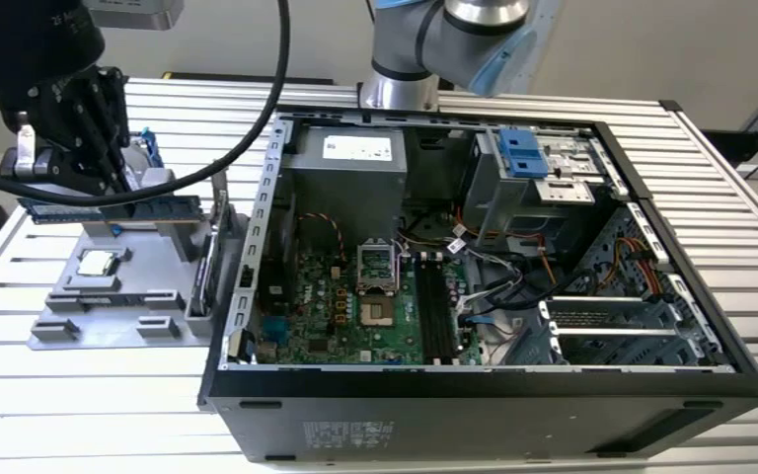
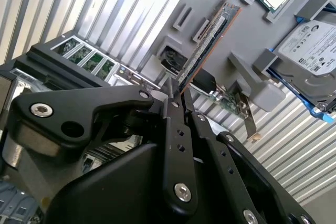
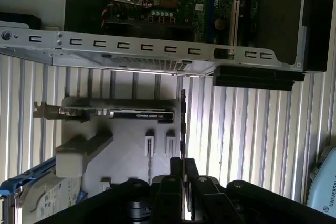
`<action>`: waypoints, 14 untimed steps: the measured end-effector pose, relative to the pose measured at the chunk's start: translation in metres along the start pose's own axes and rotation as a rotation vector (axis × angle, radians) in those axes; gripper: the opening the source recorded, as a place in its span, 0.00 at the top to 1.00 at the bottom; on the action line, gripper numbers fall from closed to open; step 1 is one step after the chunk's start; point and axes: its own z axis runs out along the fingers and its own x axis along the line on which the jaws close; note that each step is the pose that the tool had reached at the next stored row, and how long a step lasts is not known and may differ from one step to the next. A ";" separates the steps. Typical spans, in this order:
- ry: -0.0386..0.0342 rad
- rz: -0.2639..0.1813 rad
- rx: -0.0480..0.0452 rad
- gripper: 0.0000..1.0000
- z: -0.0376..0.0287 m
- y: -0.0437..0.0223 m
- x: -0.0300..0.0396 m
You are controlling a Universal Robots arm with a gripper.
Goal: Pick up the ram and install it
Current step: 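Pick up the ram and move it above insertion slot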
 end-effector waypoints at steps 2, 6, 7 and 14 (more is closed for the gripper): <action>0.0000 0.000 0.0000 1.00 0.0001 0.0017 -0.0001; 0.0001 0.000 -0.0001 1.00 0.0002 0.0050 -0.0002; 0.0000 0.000 0.0000 1.00 0.0002 0.0057 -0.0002; 0.0000 0.000 0.0000 1.00 0.0003 0.0093 -0.0004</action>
